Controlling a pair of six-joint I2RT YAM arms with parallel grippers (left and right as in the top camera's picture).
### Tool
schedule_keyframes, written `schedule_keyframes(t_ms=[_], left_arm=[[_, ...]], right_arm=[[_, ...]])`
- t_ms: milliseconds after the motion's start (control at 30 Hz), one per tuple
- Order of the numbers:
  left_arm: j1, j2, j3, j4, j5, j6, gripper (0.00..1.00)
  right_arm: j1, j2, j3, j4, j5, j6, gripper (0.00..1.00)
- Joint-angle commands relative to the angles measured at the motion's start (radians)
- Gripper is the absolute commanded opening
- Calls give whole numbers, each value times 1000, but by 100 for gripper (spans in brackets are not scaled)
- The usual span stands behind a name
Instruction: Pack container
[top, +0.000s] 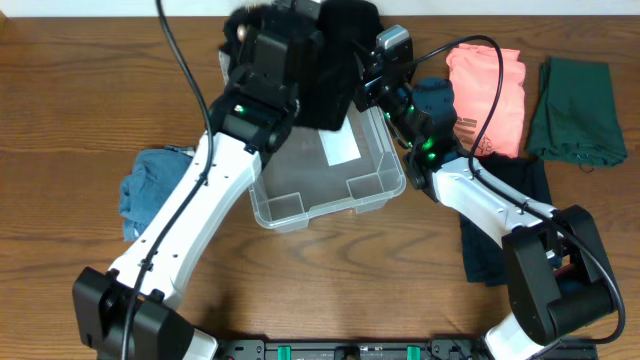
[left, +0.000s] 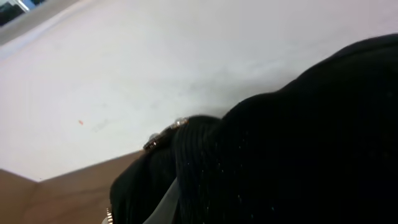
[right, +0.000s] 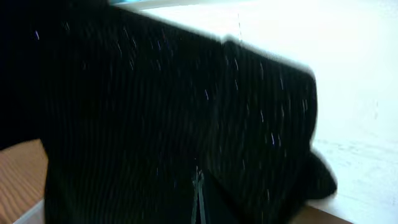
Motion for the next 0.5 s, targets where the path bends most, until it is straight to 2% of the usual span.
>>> schedule_keyframes(t_ms=[0, 300, 467], left_arm=[[23, -10, 35, 12, 41, -26, 6], [21, 108, 35, -198, 85, -146, 6], [21, 135, 34, -201, 98, -145, 6]], right_arm=[[-8, 12, 9, -8, 19, -13, 1], [-8, 12, 9, -48, 19, -19, 1], [-8, 12, 9, -49, 19, -37, 1]])
